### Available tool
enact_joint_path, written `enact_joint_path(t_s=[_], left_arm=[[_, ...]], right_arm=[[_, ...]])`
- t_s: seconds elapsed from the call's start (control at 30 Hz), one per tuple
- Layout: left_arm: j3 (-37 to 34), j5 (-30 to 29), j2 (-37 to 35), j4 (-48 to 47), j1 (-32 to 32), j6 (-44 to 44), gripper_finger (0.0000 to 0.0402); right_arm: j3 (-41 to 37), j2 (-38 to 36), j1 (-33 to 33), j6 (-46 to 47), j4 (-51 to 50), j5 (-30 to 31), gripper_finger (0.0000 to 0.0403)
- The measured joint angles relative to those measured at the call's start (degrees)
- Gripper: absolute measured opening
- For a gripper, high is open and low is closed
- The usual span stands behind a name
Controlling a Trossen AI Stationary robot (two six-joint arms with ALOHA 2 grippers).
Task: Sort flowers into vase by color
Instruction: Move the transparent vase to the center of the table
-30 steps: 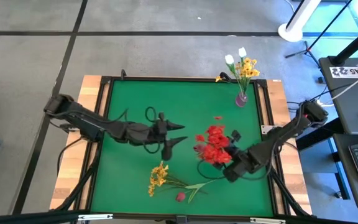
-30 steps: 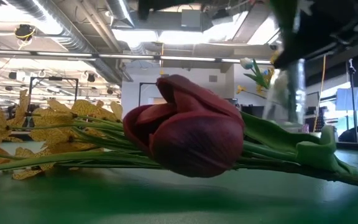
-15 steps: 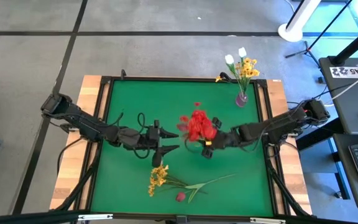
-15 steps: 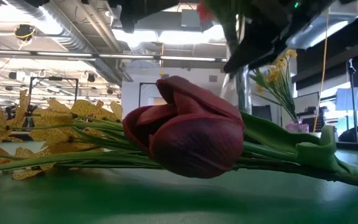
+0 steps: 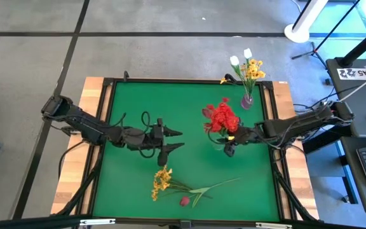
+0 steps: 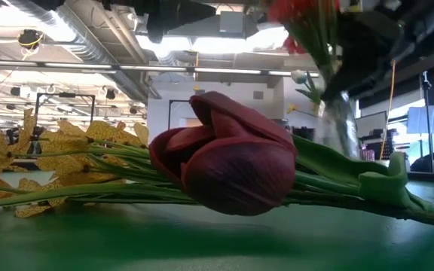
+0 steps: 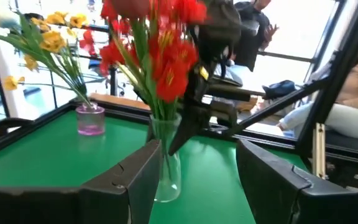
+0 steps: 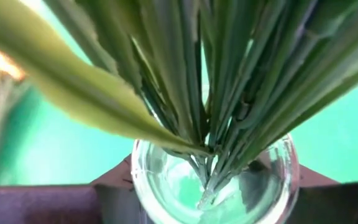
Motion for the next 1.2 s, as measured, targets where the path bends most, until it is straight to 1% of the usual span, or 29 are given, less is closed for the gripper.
enact_joint_path(t_s=[0.2, 0.33, 0.47, 0.57, 0.7, 0.87, 1.03, 1.2], left_arm=[[0.00, 0.61, 0.02, -0.07, 2.37, -1.15, 0.0203], [0.00, 0.96, 0.04, -0.09, 3.56, -1.70, 0.0203], [0.00, 1.01, 0.07, -0.11, 3.91, -1.92, 0.0203], [0.00, 1.07, 0.08, -0.11, 3.91, -2.11, 0.0203], [0.00, 1.11, 0.09, -1.00, 3.91, -3.33, 0.0203], [0.00, 1.12, 0.11, -1.21, 3.86, -3.69, 0.0203], [0.00, 1.10, 0.13, -1.38, 3.79, -4.09, 0.0203], [0.00, 1.12, 0.13, -1.66, 3.59, -4.11, 0.0203]], right_arm=[[-5.61, -1.07, 1.45, 4.13, 0.56, 2.91, 0.0171], [-6.90, -1.12, 2.29, 2.95, 3.07, 4.77, 0.0173], [-6.94, -1.04, 2.25, 2.79, 3.12, 5.53, 0.0209], [-6.94, -1.04, 2.24, 2.80, 3.12, 5.49, 0.0237], [-6.95, -1.02, 2.24, 2.82, 4.35, 5.07, 0.0259], [-5.50, -1.02, 2.21, 2.21, 5.61, 2.54, 0.0276], [-3.73, -1.02, 2.21, 1.34, 4.97, 1.98, 0.0289], [-2.35, -1.02, 2.21, 1.37, 2.01, 1.13, 0.0293]])
